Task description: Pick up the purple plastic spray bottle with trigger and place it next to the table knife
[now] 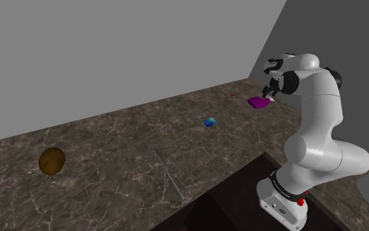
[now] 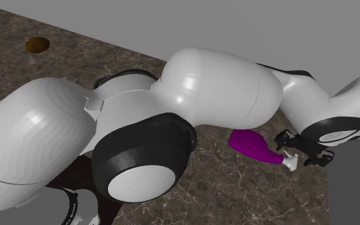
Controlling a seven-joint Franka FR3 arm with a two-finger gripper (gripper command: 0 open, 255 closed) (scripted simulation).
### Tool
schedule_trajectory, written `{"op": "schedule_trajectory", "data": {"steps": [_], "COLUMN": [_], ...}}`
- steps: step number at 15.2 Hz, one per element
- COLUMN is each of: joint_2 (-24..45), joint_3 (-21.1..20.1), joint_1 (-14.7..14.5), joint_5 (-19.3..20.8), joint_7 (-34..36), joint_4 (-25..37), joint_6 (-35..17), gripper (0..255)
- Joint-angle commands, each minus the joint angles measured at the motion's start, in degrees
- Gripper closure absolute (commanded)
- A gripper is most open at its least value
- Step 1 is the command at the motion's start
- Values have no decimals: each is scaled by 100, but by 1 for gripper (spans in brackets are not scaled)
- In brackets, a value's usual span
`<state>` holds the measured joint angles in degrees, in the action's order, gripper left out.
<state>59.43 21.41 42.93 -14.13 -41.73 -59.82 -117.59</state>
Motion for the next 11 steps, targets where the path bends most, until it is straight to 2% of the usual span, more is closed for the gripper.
{"op": "schedule_trajectory", "data": {"steps": [1,6,7,11], "joint_2": [2,2,2,2], "joint_3": [-1,-1,-1,-1], "joint_1": [-1,-1,-1,-1], "joint_5": [-3,-3,-3,-3], "joint_7": [-5,-5,-5,-5], "joint_4": [-24,-22,-22,-23], "joint_6": [-28,-27,-27,-27], "gripper": [0,0,255,255]}}
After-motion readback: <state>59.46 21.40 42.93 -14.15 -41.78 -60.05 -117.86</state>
